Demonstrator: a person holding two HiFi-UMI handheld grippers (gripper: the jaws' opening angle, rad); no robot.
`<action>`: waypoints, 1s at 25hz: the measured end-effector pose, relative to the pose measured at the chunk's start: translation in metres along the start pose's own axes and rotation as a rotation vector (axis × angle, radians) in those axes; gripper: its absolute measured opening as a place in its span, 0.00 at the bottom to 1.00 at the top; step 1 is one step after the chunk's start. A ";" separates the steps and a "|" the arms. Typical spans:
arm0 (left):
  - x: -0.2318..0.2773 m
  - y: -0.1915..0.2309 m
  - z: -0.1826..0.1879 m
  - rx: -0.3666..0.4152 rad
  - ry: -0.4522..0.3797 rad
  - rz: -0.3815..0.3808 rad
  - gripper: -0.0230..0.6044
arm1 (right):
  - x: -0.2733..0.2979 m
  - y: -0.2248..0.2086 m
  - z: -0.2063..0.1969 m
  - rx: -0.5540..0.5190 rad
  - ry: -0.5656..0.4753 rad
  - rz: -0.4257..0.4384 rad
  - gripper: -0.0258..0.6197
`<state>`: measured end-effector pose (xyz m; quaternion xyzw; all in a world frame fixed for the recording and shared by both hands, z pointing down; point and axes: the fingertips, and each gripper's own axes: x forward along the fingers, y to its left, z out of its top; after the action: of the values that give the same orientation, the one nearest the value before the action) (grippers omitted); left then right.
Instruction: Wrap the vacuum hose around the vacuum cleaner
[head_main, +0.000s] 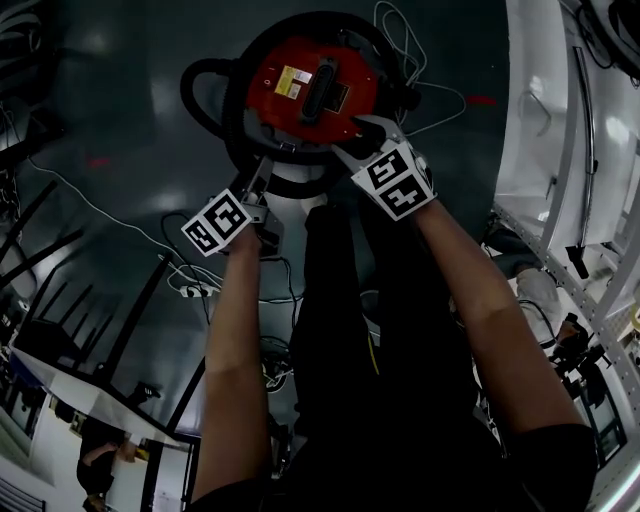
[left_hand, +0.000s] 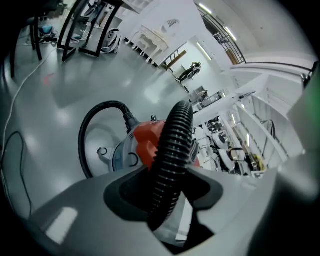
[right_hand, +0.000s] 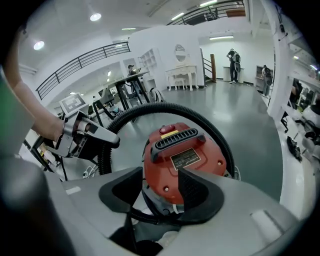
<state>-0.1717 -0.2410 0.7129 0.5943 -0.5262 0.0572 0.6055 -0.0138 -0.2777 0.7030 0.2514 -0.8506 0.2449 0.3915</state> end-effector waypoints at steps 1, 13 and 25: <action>0.000 0.000 -0.002 -0.013 0.001 -0.003 0.35 | -0.001 0.003 -0.004 0.014 0.004 -0.002 0.38; 0.019 0.020 -0.034 -0.217 -0.004 -0.002 0.35 | 0.003 0.035 -0.051 0.109 0.052 0.033 0.37; 0.058 0.037 -0.029 -0.130 -0.021 0.025 0.35 | 0.022 0.026 -0.052 0.090 0.041 0.041 0.37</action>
<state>-0.1547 -0.2399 0.7858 0.5476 -0.5425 0.0244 0.6366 -0.0146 -0.2312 0.7442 0.2462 -0.8354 0.2960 0.3923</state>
